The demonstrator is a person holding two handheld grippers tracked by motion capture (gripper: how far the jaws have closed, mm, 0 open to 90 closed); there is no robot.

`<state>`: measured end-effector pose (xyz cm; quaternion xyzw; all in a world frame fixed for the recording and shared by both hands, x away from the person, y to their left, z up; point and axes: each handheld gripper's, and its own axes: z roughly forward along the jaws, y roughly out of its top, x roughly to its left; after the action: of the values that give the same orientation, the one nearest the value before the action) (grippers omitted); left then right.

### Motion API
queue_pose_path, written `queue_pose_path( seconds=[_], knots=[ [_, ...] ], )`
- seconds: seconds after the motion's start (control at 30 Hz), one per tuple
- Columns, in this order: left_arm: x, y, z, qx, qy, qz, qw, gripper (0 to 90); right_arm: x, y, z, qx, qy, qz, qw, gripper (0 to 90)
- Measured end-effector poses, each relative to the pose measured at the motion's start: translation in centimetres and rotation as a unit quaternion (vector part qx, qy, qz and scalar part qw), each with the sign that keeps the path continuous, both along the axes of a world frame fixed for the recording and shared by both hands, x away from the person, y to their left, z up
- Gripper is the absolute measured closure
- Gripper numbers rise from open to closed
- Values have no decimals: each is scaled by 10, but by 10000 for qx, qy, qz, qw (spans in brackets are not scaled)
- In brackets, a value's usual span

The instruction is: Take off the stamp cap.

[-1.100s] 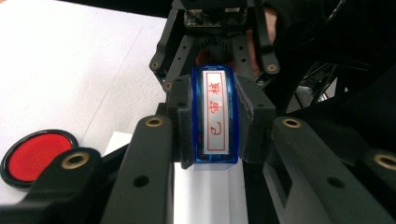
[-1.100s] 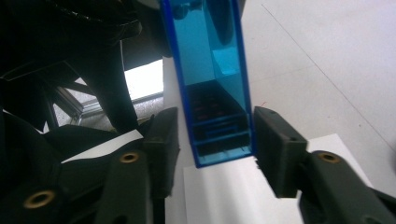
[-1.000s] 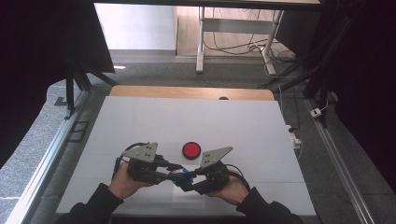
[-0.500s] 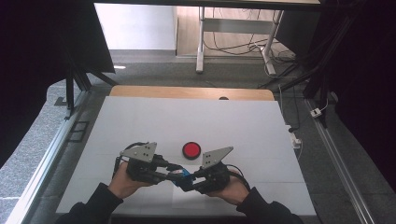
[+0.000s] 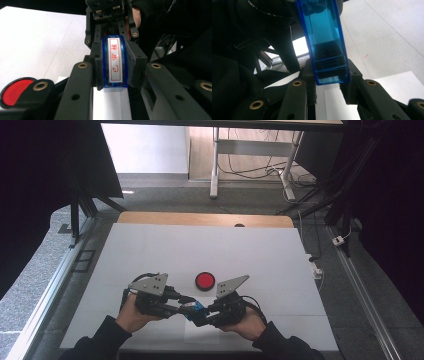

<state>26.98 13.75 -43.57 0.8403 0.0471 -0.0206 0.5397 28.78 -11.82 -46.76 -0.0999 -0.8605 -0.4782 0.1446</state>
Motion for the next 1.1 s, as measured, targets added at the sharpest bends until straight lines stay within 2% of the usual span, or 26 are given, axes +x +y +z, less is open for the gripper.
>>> queue_pose_path(
  seconds=[0.07, 0.1, 0.13, 0.23, 0.3, 0.37, 0.43, 0.47, 0.5, 0.6, 0.77, 0.87, 1.1],
  knots=[
    [1, 0, 0, 30, 70, -92, 9999, 709, -2, 1, 1, -59, -151, 50, 9999, 691],
    [1, 0, 0, 30, 70, -92, 9999, 709, -4, 2, 3, -102, -302, 88, 9995, 690],
    [2, 1, 0, 18, 154, -155, 9998, 709, -5, 2, 3, -124, -406, 125, 9990, 691],
    [3, 0, 0, -23, 250, -222, 9994, 709, -9, 2, 7, -172, -742, 266, 9967, 691],
    [2, 0, 0, -20, 238, -213, 9995, 709, -9, 2, 7, -183, -726, 276, 9968, 691],
    [0, 0, 1, 50, 50, -105, 9999, 710, -7, 1, 6, -183, -543, 150, 9982, 691],
    [-1, 0, 2, 48, -9, -44, 10000, 709, -5, 1, 4, -192, -384, 67, 9991, 691],
    [-1, 0, 2, 48, -9, -44, 10000, 709, -5, 1, 4, -248, -409, 57, 9988, 691],
    [-1, 3, 4, -38, -46, 78, 10000, 709, -5, 1, 3, -339, -431, 20, 9985, 691],
    [0, 6, 6, -42, -57, 128, 9999, 709, -4, 0, 2, -343, -406, -20, 9986, 691],
    [-1, 4, 5, 69, -13, 195, 9998, 709, -4, -3, 4, -401, -555, -121, 9976, 689],
    [-1, 6, 5, 124, 66, 400, 9991, 708, -5, -5, 4, -451, -663, -206, 9966, 688],
    [-2, 12, 5, 174, 81, 645, 9977, 707, -6, -13, 5, -540, -885, -338, 9940, 687]
  ],
)
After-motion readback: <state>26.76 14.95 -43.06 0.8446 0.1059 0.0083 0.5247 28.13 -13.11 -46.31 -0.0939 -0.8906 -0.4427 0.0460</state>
